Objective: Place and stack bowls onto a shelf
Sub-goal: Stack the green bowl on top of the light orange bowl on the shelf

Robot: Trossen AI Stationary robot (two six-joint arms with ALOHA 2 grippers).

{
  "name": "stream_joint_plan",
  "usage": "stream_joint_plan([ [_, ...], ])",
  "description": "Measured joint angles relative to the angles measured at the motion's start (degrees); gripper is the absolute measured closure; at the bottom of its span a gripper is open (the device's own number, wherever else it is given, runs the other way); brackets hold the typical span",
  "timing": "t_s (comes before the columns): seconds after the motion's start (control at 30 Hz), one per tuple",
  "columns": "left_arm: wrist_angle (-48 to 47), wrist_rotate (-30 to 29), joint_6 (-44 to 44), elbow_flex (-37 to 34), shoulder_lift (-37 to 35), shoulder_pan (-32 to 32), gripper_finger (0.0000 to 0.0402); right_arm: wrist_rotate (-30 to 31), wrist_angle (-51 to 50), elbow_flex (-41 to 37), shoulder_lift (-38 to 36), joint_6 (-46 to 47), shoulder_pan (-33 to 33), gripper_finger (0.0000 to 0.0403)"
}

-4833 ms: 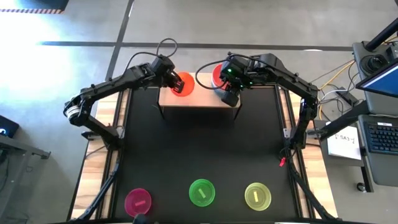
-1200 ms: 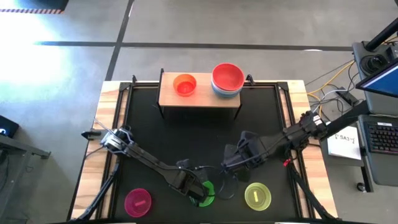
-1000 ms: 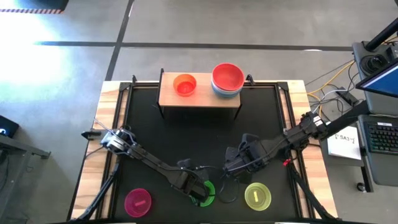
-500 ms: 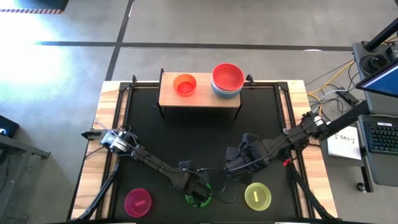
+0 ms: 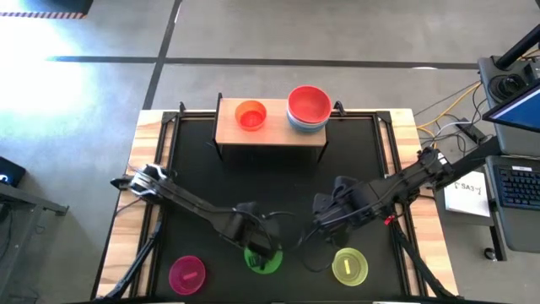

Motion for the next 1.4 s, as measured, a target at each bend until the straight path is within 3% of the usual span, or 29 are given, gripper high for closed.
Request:
stream_joint_plan([
  [0.27, -10.4, -11.4, -0.5, 0.0, -12.8, 7.1, 0.0402, 0.1, 0.2, 0.0, -0.5, -0.1, 0.0, 0.0280],
  [0.5, -10.1, -16.3, 2.8, 0.0, -21.9, 23.2, 0.0402, 0.4, 0.3, 0.0, -0.5, -0.1, 0.0, 0.0280],
  [0.67, -7.4, -15.2, 7.8, 0.0, -23.5, 38.8, 0.0402, 0.4, 0.3, -0.1, -0.5, 0.0, 0.0, 0.0280],
  [0.9, 1.8, -3.5, 14.8, 0.0, -21.6, 54.8, 0.0402, 0.5, 0.2, -0.1, -0.5, -0.3, 0.0, 0.0280],
  [1.07, -0.2, -0.3, 17.0, 0.0, -18.9, 59.1, 0.0402, 0.5, 0.2, -0.1, -0.5, -0.4, 0.0, 0.0280],
  [1.4, 0.2, -0.4, 20.6, 0.0, -14.9, 60.1, 0.0401, 0.7, 0.1, -0.1, -0.5, -2.2, -0.7, 0.0280],
])
